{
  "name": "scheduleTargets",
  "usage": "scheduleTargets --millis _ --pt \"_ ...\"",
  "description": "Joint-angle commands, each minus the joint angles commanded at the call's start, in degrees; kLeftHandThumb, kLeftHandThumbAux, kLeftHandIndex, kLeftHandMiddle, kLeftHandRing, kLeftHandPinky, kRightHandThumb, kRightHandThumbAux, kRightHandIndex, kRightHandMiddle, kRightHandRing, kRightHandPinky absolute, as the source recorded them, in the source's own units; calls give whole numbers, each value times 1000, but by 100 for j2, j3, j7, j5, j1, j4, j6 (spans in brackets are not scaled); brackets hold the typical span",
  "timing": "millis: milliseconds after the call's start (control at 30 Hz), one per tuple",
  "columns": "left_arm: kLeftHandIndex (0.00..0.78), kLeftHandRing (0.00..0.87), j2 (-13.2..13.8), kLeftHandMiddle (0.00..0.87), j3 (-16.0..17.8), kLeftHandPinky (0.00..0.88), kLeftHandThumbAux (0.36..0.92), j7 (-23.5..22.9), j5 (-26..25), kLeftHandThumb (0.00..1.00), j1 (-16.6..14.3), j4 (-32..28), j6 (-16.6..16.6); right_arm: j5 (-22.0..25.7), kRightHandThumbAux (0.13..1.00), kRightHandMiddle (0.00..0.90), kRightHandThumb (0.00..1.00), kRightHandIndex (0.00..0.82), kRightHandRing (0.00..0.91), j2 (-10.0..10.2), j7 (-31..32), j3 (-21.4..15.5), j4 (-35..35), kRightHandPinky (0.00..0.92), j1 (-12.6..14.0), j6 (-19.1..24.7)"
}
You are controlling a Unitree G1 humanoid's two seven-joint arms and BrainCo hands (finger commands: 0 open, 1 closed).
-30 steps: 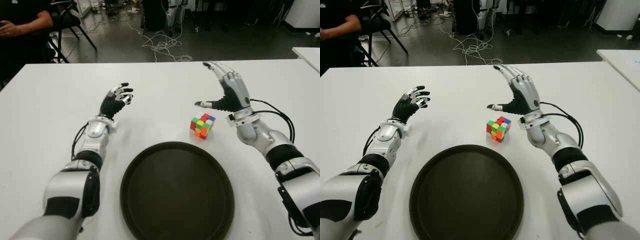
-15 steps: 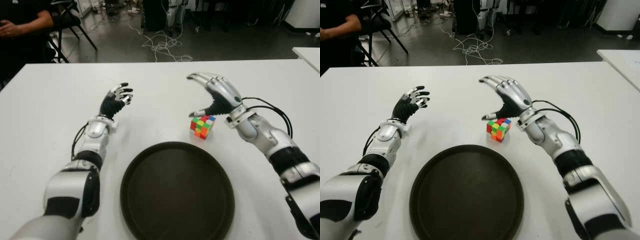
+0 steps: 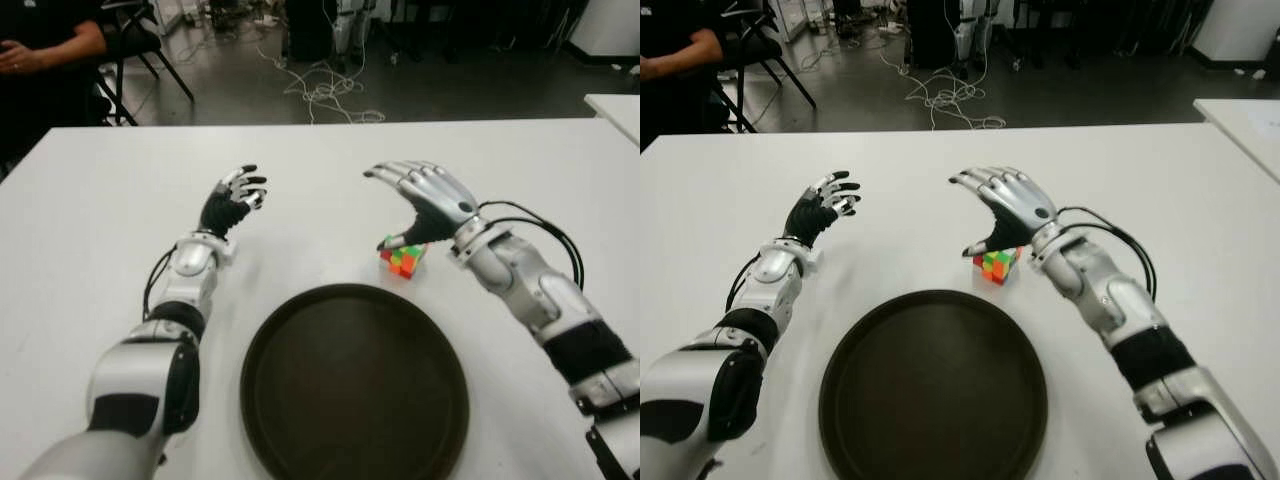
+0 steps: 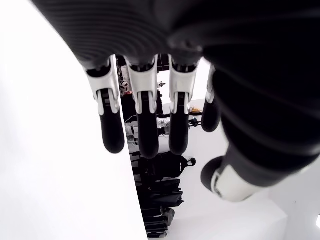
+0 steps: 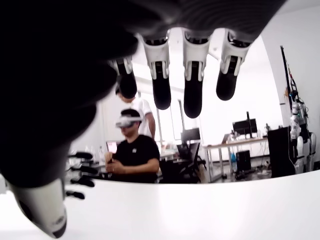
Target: Pick up the Rubik's Cube and put it in the plate
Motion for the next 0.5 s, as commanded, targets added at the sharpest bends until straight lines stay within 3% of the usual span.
scheduleTargets --millis 500 --pt "193 258 1 264 26 285 746 -30 -11 102 -3 1 22 -70 722 156 0 138 158 -6 579 -24 -528 136 118 516"
